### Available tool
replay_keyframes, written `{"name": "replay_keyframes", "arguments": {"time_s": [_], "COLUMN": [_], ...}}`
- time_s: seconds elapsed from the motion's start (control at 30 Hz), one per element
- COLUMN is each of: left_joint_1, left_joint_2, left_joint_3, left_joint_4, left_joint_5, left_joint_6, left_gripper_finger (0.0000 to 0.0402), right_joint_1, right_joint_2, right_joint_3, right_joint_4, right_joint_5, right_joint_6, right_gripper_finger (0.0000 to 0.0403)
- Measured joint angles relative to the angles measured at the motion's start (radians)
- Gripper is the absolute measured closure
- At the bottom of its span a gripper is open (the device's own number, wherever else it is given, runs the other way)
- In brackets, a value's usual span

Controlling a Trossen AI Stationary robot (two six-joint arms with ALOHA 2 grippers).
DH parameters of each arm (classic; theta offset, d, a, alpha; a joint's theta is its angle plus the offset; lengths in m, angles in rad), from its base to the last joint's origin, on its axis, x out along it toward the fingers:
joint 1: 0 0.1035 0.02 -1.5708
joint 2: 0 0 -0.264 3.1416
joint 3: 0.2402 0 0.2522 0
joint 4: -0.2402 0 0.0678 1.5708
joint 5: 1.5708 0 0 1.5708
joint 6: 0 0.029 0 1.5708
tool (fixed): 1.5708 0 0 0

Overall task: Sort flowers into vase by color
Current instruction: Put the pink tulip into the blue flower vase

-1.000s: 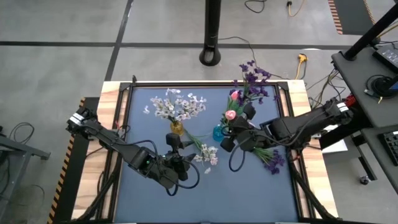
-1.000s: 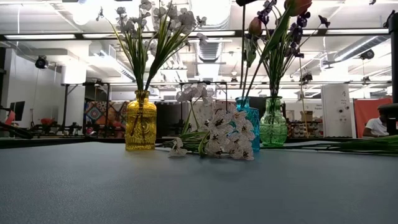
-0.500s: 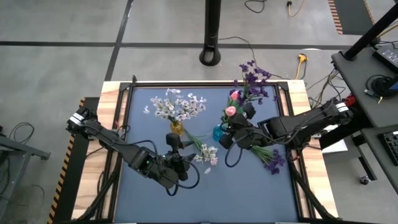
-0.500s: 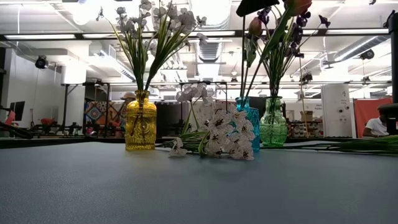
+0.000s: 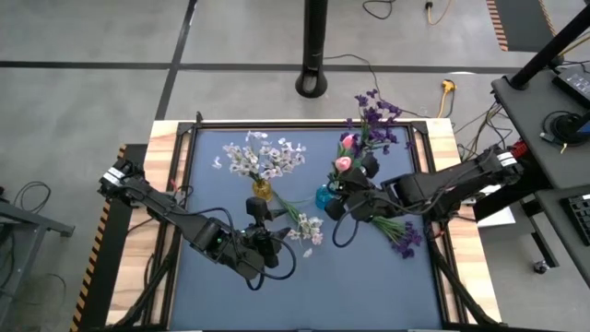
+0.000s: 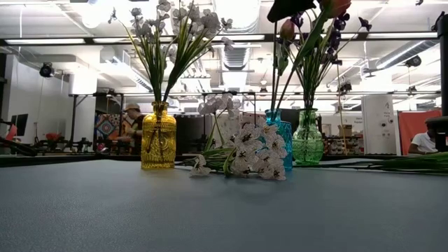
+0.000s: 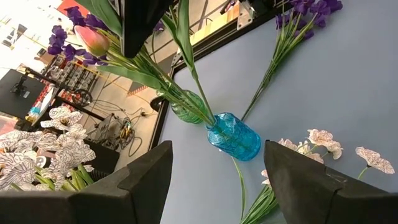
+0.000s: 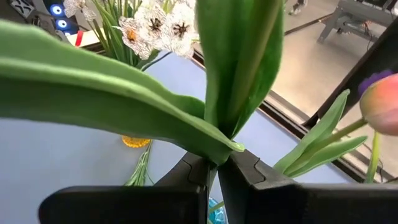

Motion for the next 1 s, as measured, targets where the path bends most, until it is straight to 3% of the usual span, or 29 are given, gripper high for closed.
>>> {"name": "replay_keyframes", "arguments": {"time_s": [0.43, 1.0], "left_joint_1": [0.000, 0.000], "left_joint_2": [0.000, 0.000], "left_joint_3": [0.000, 0.000], "left_joint_4": [0.002, 0.002], "left_joint_5": [0.000, 0.000], "left_joint_6": [-0.001, -0.001], "left_gripper_finger": [0.0167, 0.0167], "right_joint_1": [0.000, 0.000], "right_joint_2": [0.000, 0.000], "right_joint_3": [-0.027, -0.035], "right_joint_4": [-0.007, -0.001], "right_joint_5": [0.000, 0.004], "right_joint_6": [0.029, 0.029], "right_gripper_finger": [0.0383, 0.0252]}}
